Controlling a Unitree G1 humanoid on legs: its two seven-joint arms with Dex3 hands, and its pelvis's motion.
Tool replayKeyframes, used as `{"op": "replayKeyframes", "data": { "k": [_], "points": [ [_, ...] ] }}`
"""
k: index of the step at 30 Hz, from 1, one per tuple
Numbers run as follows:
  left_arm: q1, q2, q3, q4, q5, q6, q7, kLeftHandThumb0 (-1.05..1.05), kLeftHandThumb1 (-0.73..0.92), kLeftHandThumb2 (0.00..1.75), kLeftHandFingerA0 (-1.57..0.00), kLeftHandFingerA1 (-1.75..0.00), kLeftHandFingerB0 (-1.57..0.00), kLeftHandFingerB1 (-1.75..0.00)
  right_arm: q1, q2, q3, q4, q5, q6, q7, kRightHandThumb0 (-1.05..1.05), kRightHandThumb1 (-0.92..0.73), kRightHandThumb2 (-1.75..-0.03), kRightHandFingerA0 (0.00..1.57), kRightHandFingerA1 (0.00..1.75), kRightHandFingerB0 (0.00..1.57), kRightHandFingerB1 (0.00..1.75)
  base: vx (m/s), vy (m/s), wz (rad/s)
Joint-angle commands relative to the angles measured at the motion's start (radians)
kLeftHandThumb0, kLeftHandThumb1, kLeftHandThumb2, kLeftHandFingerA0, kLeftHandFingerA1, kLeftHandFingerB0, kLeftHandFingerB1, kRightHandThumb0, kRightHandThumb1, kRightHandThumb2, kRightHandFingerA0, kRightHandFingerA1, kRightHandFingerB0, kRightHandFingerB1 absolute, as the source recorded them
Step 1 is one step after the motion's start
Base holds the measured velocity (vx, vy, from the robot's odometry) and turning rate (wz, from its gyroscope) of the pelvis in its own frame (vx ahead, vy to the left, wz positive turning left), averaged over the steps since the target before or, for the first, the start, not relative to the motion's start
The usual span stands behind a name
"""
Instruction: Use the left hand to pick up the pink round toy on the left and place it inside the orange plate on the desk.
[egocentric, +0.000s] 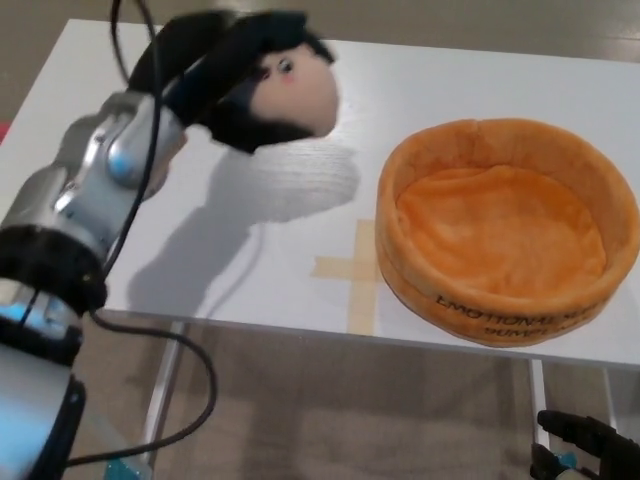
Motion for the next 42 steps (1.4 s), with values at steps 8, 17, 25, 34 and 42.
{"op": "replayKeyframes", "data": {
  "k": [8, 17, 25, 34, 42],
  "points": [
    [-0.062, -0.175, -0.107, -0.052, 0.084, 0.089, -0.047, -0.14, 0.65, 0.6, -0.89, -1.42, -0.91, -0.56, 0.008, 0.013, -0.007, 0.009, 0.01, 0.003, -0.003, -0.25, -0.64, -0.58, 0.67, 0.69, 0.64, 0.56, 0.0, 0.0, 0.0],
    [-0.051, -0.322, -0.198, 0.053, 0.135, 0.128, 0.023, -0.15, 0.6, 0.6, -0.87, -1.35, -0.7, -0.46, 0.014, 0.015, -0.002, 0.01, 0.005, 0.009, -0.007, -0.26, -0.64, -0.58, 0.71, 0.69, 0.67, 0.56, 0.0, 0.0, 0.0],
    [-0.099, -0.369, -0.304, 0.12, 0.224, 0.296, -0.075, -0.68, 0.4, 0.81, 0.0, -0.06, -0.03, -0.13, 0.005, 0.016, -0.009, 0.011, 0.013, 0.013, 0.002, -0.25, -0.62, -0.58, 0.72, 0.71, 0.72, 0.59, 0.0, 0.0, 0.0],
    [-0.121, -0.381, -0.315, 0.116, 0.225, 0.336, -0.123, -0.76, 0.43, 0.84, 0.0, 0.0, -0.01, -0.03, 0.01, 0.01, 0.002, 0.011, 0.001, 0.009, 0.008, -0.26, -0.62, -0.58, 0.78, 0.68, 0.72, 0.57, 0.0, 0.0, 0.0],
    [-0.119, -0.325, -0.241, -0.019, 0.156, 0.243, -0.14, -0.64, 0.32, 0.78, -0.01, -0.16, -0.04, -0.28, 0.009, 0.015, 0.001, 0.008, 0.005, -0.001, 0.008, -0.25, -0.62, -0.58, 0.78, 0.68, 0.73, 0.59, 0.0, 0.0, 0.0]
  ]
}}
